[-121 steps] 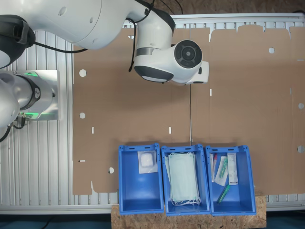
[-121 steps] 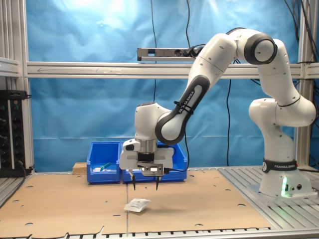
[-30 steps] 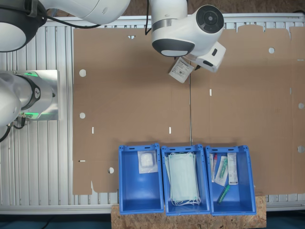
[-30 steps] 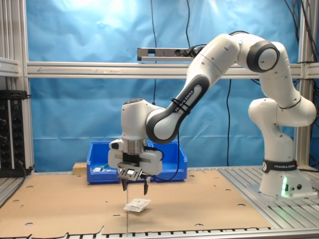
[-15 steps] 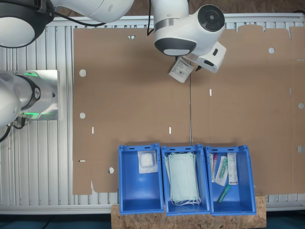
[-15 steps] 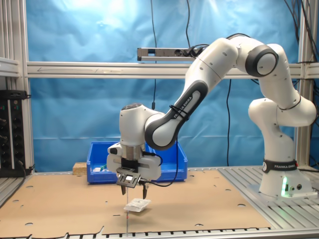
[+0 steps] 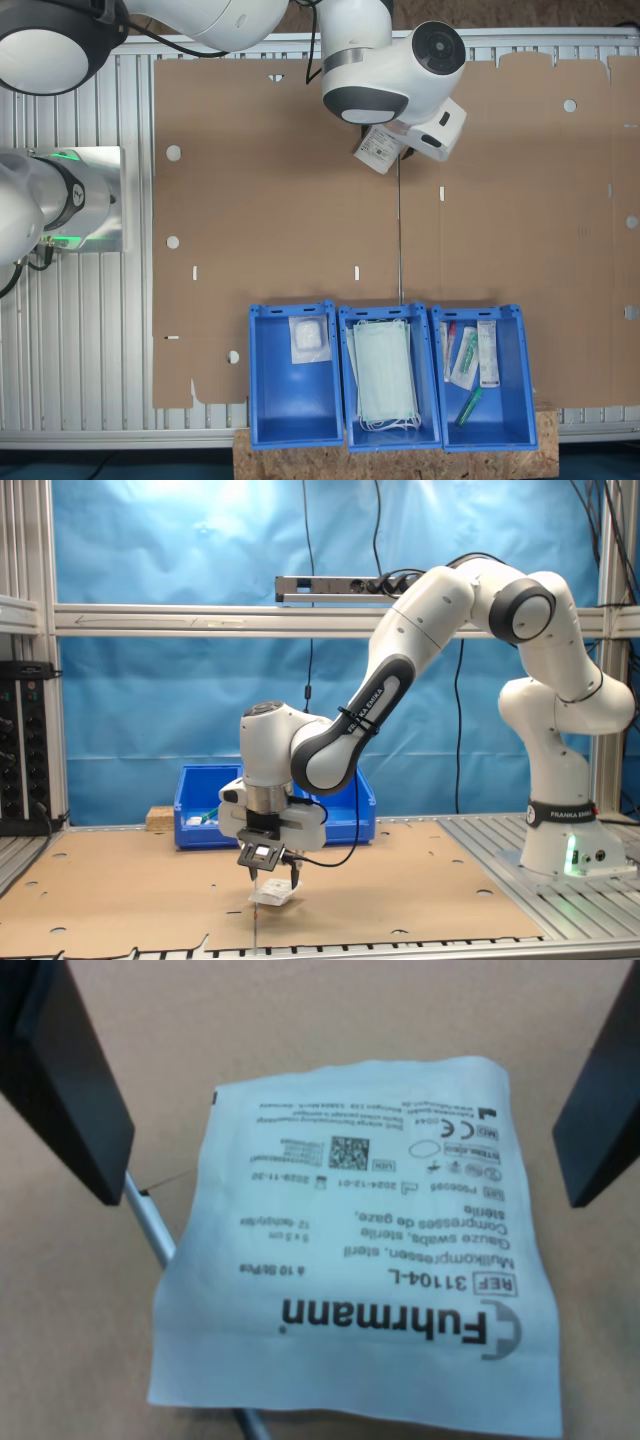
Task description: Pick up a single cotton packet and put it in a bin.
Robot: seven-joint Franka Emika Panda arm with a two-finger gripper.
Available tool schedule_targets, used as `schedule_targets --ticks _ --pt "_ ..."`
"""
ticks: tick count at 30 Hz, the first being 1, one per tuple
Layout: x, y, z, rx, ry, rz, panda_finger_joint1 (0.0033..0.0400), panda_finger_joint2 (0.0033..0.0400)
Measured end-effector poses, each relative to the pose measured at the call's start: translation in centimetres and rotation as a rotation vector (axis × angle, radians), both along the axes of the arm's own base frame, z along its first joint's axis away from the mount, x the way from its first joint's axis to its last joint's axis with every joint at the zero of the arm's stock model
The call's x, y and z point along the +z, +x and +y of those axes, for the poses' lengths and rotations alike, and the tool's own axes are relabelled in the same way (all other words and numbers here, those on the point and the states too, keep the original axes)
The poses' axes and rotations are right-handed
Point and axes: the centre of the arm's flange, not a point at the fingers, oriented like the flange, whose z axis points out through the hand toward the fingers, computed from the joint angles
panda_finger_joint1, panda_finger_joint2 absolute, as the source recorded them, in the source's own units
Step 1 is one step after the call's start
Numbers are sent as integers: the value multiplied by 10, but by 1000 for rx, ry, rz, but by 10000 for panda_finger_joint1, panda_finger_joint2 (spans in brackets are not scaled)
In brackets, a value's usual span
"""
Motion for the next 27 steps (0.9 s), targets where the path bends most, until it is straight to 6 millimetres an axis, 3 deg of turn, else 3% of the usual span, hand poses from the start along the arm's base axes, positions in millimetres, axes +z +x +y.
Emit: schedule_targets --ticks 27 --pt "-27 -9 -14 -25 -3 7 400 400"
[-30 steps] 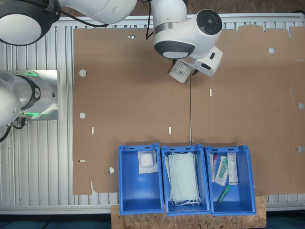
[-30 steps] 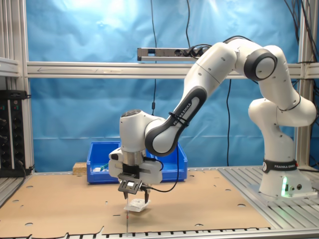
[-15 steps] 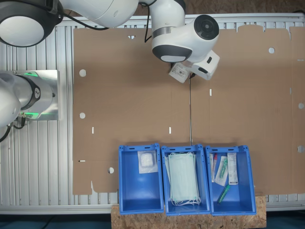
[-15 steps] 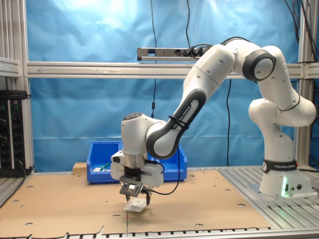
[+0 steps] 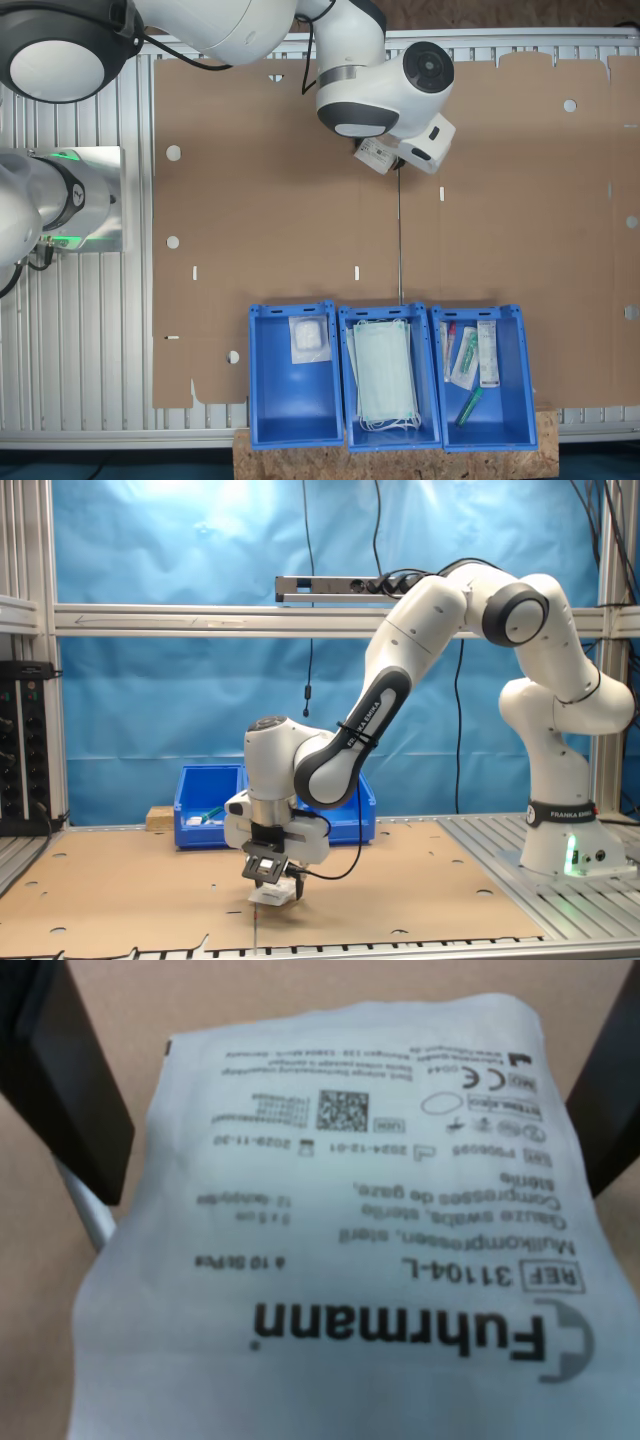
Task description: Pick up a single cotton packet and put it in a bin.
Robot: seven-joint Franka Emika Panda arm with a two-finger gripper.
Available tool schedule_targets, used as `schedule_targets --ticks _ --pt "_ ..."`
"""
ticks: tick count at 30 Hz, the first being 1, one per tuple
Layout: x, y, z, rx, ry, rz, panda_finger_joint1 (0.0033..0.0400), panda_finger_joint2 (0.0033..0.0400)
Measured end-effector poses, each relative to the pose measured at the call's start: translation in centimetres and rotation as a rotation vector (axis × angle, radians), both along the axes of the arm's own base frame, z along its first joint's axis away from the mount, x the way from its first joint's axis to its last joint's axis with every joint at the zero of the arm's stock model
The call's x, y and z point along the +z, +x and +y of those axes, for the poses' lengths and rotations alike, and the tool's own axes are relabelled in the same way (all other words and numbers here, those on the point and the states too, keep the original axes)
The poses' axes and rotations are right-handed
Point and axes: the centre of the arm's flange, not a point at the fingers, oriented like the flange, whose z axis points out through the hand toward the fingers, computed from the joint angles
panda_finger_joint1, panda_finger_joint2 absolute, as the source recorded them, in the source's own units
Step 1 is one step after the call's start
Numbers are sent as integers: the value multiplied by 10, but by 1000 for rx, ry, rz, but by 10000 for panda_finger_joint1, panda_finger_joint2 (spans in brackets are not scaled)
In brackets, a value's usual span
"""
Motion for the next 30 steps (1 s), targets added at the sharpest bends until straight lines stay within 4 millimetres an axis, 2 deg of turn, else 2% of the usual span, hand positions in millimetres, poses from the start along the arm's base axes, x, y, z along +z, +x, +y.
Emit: schedule_targets --ticks 8,30 --pt "-8 -1 -2 0 -6 4 400 400" --pt "-8 -1 -1 0 -6 3 400 400"
